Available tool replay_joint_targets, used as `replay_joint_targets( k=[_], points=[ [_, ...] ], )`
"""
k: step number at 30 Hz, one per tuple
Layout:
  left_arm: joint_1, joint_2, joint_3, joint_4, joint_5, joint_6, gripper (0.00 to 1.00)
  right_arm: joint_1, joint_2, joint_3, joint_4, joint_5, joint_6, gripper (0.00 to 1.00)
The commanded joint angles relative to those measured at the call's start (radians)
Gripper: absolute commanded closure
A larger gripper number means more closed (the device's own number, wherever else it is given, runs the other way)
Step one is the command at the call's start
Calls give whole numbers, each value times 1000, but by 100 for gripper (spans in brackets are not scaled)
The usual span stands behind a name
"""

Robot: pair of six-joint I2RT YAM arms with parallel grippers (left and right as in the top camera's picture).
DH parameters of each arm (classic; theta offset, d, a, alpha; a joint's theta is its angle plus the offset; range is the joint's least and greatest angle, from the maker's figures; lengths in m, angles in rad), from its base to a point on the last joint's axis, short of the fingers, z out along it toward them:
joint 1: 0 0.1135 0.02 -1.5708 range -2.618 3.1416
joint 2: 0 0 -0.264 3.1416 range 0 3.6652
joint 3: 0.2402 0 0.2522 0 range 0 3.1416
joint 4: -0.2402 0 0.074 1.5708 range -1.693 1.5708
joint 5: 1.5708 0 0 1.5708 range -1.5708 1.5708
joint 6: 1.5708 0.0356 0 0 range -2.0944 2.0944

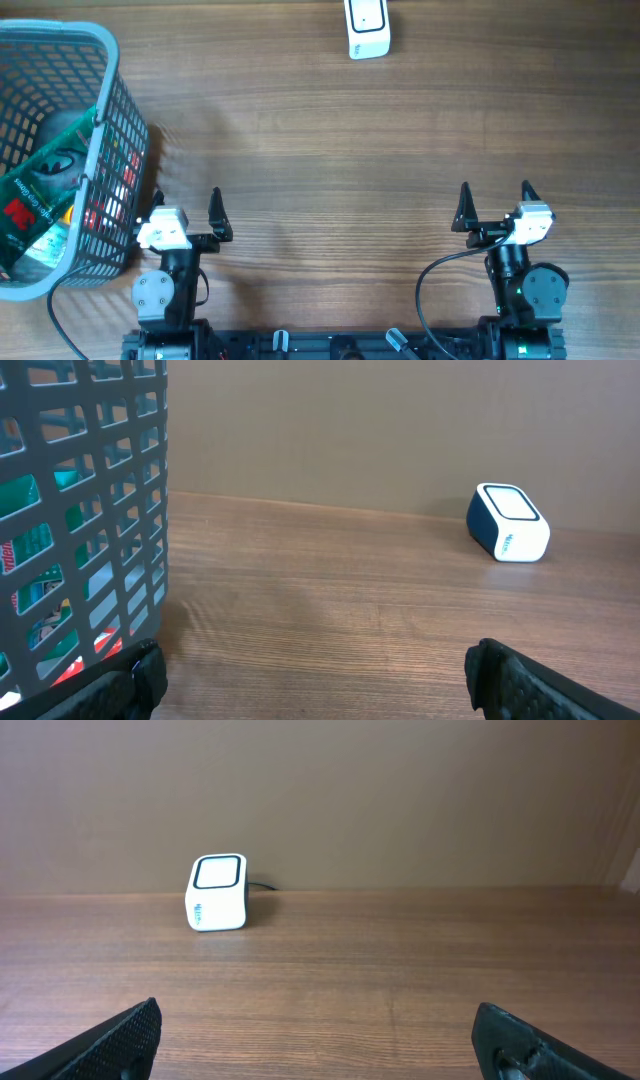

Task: Scan the item barcode
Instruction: 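Move the left gripper up and over into the grey basket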

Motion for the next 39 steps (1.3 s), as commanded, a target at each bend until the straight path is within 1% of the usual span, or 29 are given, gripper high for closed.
replay_joint_targets(
  k=[1,32,33,35,36,37,38,39],
  points=[
    [5,-10,-1,-11,0,-10,0,5,7,0,2,3,-12,0],
    [5,-10,-1,-7,1,-10,0,5,7,0,2,3,-13,0],
    [4,-10,-1,4,33,-40,0,5,7,0,2,3,-12,0],
    [4,-10,-1,39,147,-108,0,5,7,0,2,3,-12,0],
    [4,-10,-1,55,223,-128,0,5,7,0,2,3,-13,0],
    [4,-10,-1,87,378,-134,0,5,7,0,2,3,-12,0],
    [4,-10,-1,100,441,-134,0,5,7,0,2,3,-12,0],
    [4,-10,0,106,507,-169,0,5,7,0,2,3,-13,0]
  ],
)
